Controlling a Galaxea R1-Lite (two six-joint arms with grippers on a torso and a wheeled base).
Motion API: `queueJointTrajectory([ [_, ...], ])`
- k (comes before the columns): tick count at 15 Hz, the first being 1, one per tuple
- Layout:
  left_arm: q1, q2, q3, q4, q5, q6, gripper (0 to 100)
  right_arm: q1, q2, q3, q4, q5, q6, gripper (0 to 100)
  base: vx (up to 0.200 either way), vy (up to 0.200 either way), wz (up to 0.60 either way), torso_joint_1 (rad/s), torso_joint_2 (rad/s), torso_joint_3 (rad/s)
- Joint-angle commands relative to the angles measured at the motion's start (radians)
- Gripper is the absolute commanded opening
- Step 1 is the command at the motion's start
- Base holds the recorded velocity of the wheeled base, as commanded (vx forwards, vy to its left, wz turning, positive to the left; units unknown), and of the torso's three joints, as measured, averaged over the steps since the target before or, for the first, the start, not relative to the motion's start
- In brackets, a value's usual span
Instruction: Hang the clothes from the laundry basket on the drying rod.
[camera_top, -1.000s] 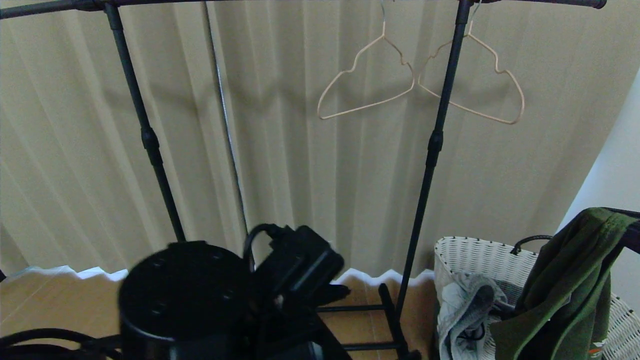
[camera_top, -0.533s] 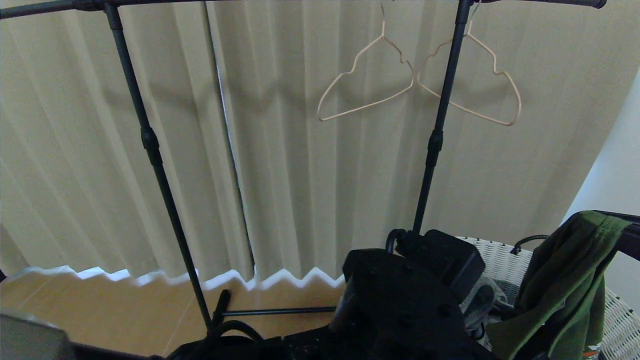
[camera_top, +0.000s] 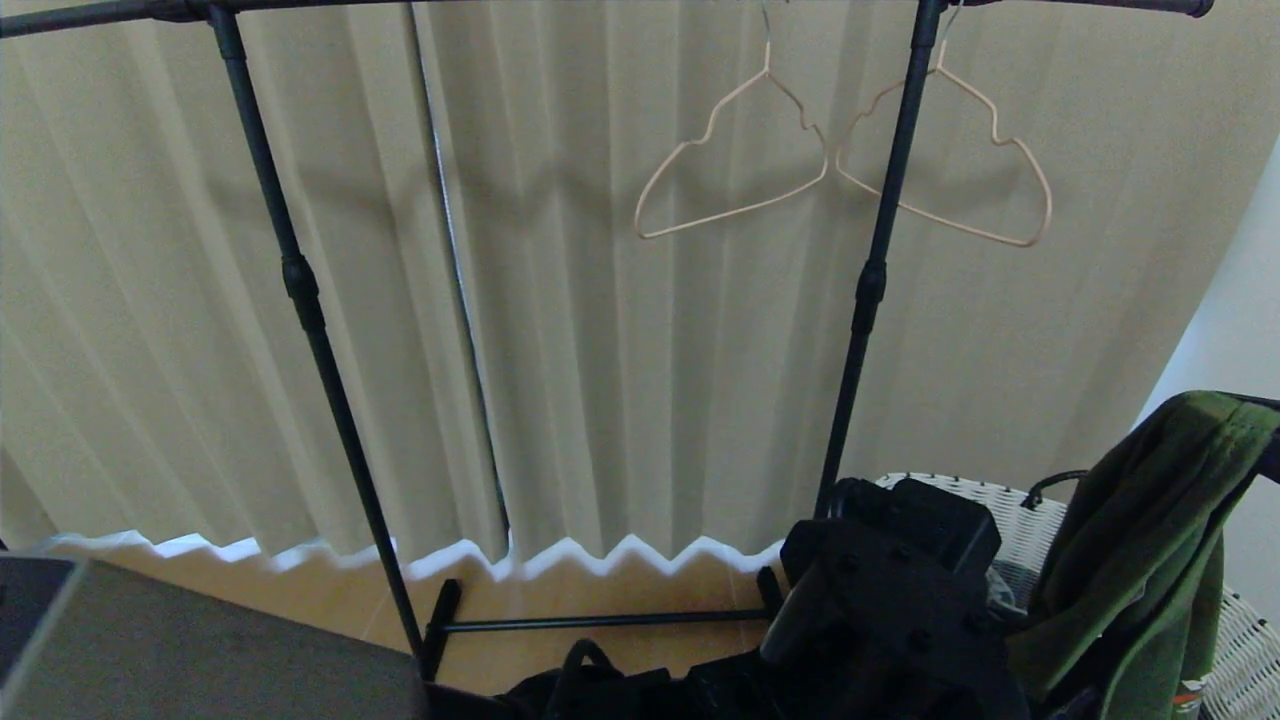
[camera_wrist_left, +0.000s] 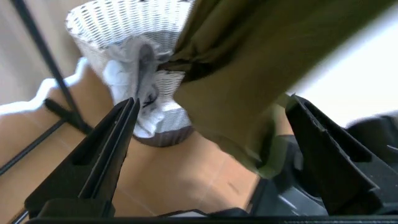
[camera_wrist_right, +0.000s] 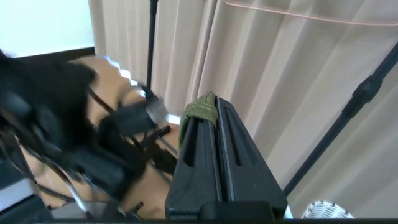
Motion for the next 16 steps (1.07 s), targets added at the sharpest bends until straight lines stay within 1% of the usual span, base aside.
queueJointTrajectory([
  [1,0.007,0.070,-0.023,0.006,0.008,0.000,100,0.000,-0.003,0.000,-0.007,0.001,0.009,0,0.000,0.000,0.00,0.000,0.00,0.000],
  [4,0.021,0.094,-0.022,0.009,0.017,0.003,100,0.000,-0.021,0.000,-0.005,0.001,0.010,0,0.000,0.000,0.00,0.000,0.00,0.000],
  [6,0.019,0.093,-0.014,0.044,0.021,0.009,100,0.000,-0.024,0.000,-0.005,-0.001,0.010,0,0.000,0.000,0.00,0.000,0.00,0.000],
  [7,0.019,0.091,-0.019,0.073,0.055,0.011,100,0.000,-0.024,0.000,-0.005,-0.001,0.010,0,0.000,0.000,0.00,0.000,0.00,0.000],
  [8,0.019,0.090,-0.019,0.076,0.063,0.011,100,0.000,-0.024,0.000,-0.005,-0.001,0.010,0,0.000,0.000,0.00,0.000,0.00,0.000],
  [9,0.019,0.088,-0.010,0.078,0.066,0.011,0,0.000,-0.023,0.000,-0.005,-0.001,0.010,0,0.000,0.000,0.00,0.000,0.00,0.000],
  [11,0.016,0.068,0.018,0.073,0.080,0.029,0,0.000,-0.020,-0.001,-0.005,-0.004,0.009,0,0.000,0.000,0.00,0.000,0.00,0.000],
  [12,0.013,0.051,0.041,0.068,0.127,0.049,0,0.000,-0.015,0.000,-0.005,-0.004,0.009,0,0.000,0.000,0.00,0.000,0.00,0.000],
  [13,0.010,0.021,0.078,0.067,0.206,0.080,0,0.000,-0.012,0.000,-0.005,-0.002,0.010,0,0.000,0.000,0.00,0.000,0.00,0.000],
  [14,0.010,-0.006,0.113,0.067,0.238,0.098,0,0.000,-0.006,0.000,-0.005,-0.001,0.009,0,0.000,0.000,0.00,0.000,0.00,0.000],
  [15,0.010,-0.091,0.202,0.067,0.250,0.130,0,0.000,0.009,-0.001,-0.008,-0.001,0.010,0,0.000,0.000,0.00,0.000,0.00,0.000],
  [16,0.010,-0.116,0.222,0.067,0.250,0.133,0,0.000,0.012,-0.003,-0.008,-0.001,0.009,0,0.000,0.000,0.00,0.000,0.00,0.000],
])
